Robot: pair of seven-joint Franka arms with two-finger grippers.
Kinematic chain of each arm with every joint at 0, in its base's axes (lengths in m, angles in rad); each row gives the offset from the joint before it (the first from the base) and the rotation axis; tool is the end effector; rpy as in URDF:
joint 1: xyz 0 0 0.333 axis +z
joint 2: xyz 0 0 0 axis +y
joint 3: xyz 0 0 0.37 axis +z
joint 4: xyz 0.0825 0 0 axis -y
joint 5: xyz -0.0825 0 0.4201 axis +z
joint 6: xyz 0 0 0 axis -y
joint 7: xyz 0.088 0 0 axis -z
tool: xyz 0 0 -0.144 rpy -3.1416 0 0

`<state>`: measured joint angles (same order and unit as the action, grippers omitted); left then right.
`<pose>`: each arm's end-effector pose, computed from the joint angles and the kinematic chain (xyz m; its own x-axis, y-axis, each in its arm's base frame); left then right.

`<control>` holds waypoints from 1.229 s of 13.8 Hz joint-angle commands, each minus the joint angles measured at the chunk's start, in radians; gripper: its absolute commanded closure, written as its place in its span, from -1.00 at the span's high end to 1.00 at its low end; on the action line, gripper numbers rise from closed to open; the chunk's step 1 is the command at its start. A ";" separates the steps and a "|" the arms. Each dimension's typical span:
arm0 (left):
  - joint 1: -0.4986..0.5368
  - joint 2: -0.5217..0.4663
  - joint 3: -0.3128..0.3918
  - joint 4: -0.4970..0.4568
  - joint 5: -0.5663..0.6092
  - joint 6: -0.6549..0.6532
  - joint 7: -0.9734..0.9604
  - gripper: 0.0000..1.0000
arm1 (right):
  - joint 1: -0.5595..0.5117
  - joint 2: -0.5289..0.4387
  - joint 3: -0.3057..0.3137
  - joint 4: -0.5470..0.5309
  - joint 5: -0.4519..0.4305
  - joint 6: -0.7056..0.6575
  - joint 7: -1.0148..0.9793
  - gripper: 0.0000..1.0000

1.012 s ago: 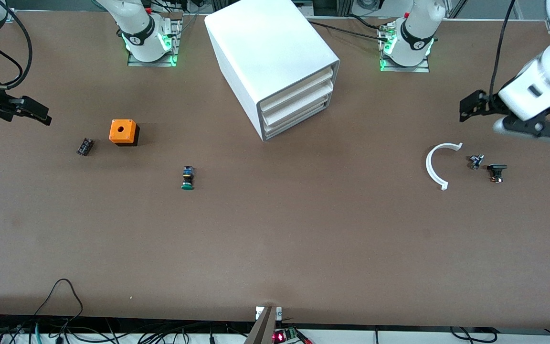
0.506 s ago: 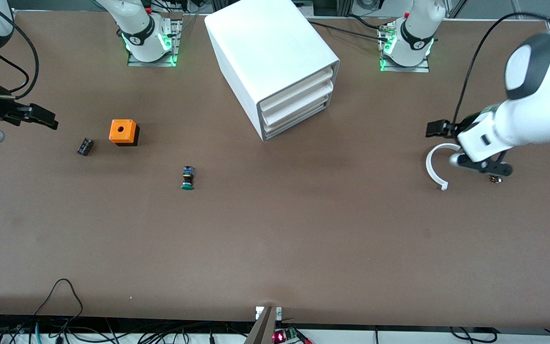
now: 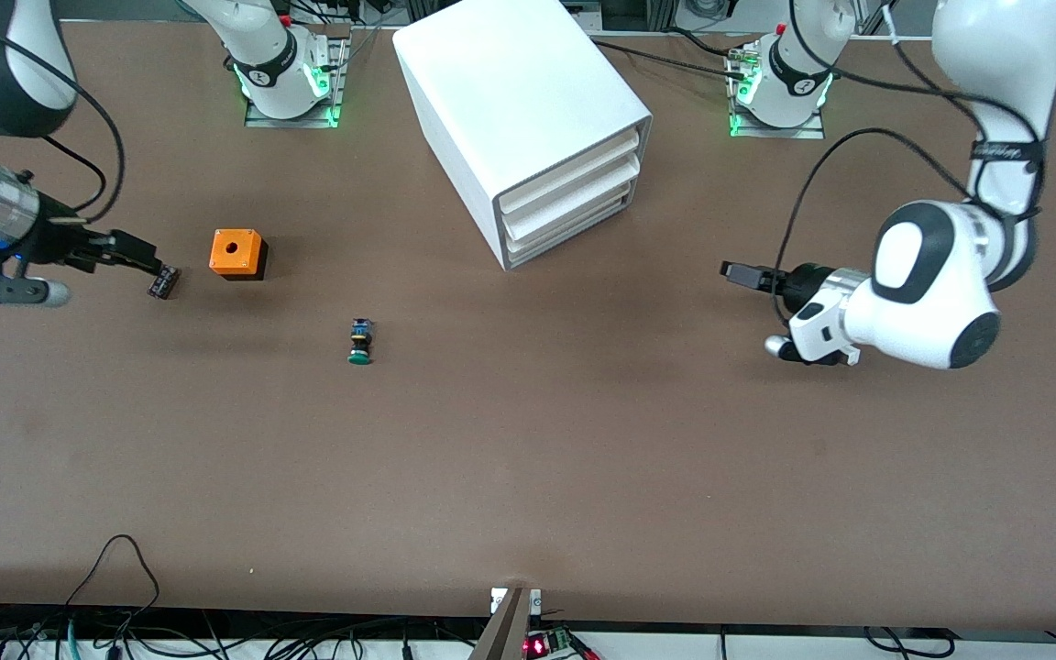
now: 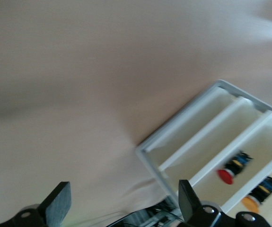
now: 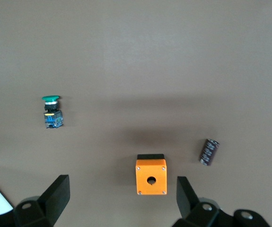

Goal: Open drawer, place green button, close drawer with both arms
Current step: 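Grip the drawer handle with the left gripper while the right gripper reaches the button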

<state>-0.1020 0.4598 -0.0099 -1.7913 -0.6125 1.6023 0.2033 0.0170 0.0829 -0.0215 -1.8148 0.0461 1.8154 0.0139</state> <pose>0.6031 -0.1490 0.2802 0.8281 -0.2428 -0.5052 0.1040 -0.8191 0.5642 0.6131 0.0030 0.4875 0.9961 -0.0296 -0.0830 -0.0331 -0.9986 -0.0407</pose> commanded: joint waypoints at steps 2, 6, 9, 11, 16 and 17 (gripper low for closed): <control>-0.036 0.019 -0.033 -0.166 -0.232 0.120 0.230 1.00 | 0.035 0.058 -0.005 0.022 0.017 0.045 0.012 1.00; -0.073 0.045 -0.162 -0.290 -0.420 0.250 0.398 1.00 | 0.089 0.141 0.041 -0.011 0.017 0.189 0.034 1.00; -0.074 0.045 -0.261 -0.339 -0.464 0.375 0.423 1.00 | 0.087 0.228 0.096 -0.024 0.017 0.301 0.034 1.00; -0.077 0.048 -0.278 -0.358 -0.503 0.386 0.423 0.98 | 0.089 0.262 0.124 -0.066 0.017 0.414 0.044 1.00; -0.103 0.062 -0.286 -0.395 -0.553 0.425 0.423 0.42 | 0.127 0.354 0.160 -0.070 0.011 0.525 0.182 1.00; -0.105 0.065 -0.301 -0.395 -0.555 0.439 0.424 0.24 | 0.135 0.368 0.160 -0.070 0.005 0.538 0.182 1.00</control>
<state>-0.1964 0.5235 -0.2936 -2.1699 -1.1321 2.0024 0.5959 0.1390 0.4348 0.1369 -1.8784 0.0494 2.3205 0.1794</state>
